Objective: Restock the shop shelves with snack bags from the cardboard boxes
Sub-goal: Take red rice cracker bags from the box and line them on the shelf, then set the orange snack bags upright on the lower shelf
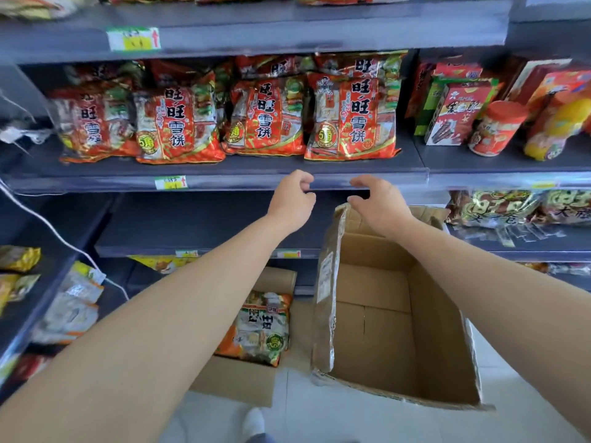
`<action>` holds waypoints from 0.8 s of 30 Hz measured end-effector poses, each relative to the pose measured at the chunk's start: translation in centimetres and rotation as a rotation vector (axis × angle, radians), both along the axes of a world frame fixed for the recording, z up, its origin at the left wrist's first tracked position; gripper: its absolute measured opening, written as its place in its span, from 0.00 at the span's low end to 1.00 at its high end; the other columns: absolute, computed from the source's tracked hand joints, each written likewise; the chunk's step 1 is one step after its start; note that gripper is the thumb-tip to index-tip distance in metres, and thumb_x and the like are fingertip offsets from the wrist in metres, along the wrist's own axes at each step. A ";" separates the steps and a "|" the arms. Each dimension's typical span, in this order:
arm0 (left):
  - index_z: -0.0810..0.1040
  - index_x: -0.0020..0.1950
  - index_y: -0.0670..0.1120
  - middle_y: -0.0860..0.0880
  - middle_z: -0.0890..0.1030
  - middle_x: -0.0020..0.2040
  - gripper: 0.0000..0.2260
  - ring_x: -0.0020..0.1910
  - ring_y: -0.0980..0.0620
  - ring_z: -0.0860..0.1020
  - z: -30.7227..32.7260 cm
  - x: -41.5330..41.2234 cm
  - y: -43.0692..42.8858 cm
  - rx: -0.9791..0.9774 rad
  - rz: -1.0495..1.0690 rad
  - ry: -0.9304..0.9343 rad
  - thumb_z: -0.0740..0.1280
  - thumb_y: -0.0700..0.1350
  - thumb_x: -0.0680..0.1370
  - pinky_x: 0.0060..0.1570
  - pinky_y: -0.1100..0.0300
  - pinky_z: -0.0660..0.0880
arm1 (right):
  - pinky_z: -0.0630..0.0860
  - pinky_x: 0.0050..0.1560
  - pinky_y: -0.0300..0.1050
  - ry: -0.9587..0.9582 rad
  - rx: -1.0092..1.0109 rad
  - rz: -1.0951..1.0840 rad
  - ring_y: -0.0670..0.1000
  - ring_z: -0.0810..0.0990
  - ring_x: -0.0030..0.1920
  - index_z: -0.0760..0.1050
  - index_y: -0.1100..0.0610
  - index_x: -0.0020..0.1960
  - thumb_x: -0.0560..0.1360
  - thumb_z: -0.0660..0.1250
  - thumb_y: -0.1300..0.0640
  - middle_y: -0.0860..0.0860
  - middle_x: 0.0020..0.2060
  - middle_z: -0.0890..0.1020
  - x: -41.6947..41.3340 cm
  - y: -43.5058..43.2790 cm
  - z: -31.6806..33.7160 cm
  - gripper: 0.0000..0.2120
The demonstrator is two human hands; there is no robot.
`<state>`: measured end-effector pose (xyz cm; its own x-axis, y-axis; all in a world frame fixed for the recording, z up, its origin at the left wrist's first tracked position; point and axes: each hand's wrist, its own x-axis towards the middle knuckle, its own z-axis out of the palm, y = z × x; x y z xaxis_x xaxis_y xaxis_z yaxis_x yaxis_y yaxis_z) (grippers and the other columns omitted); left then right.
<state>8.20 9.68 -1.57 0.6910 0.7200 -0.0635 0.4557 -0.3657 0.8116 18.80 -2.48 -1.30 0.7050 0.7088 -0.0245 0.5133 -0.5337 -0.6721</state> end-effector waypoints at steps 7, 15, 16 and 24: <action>0.74 0.64 0.45 0.47 0.76 0.62 0.14 0.56 0.52 0.75 -1.7 -8.8 6.8 -0.015 0.000 0.058 0.62 0.37 0.79 0.50 0.61 0.72 | 0.68 0.62 0.41 0.013 -0.081 0.103 0.52 0.73 0.66 0.70 0.56 0.69 0.79 0.63 0.57 0.51 0.66 0.75 -7.8 7.2 -1.5 0.19; 0.75 0.64 0.43 0.45 0.76 0.61 0.14 0.56 0.49 0.75 -6.1 -18.8 17.0 -0.103 -0.046 0.207 0.61 0.36 0.79 0.52 0.62 0.70 | 0.70 0.59 0.41 0.148 -0.222 0.093 0.55 0.75 0.63 0.71 0.57 0.68 0.78 0.62 0.59 0.54 0.65 0.76 -17.3 16.6 -7.1 0.18; 0.75 0.64 0.43 0.45 0.76 0.61 0.14 0.58 0.48 0.75 -6.8 -19.6 18.1 -0.105 -0.060 0.234 0.62 0.36 0.79 0.54 0.62 0.70 | 0.70 0.59 0.42 0.168 -0.239 0.080 0.55 0.75 0.63 0.71 0.57 0.68 0.78 0.62 0.59 0.54 0.64 0.76 -18.1 17.4 -8.0 0.18; 0.76 0.62 0.42 0.44 0.77 0.60 0.13 0.56 0.48 0.75 -11.8 -21.4 20.8 -0.154 -0.137 0.360 0.61 0.37 0.79 0.52 0.62 0.68 | 0.72 0.61 0.46 0.292 -0.401 -0.024 0.57 0.76 0.61 0.71 0.58 0.67 0.78 0.61 0.61 0.56 0.63 0.76 -19.9 18.1 -13.2 0.17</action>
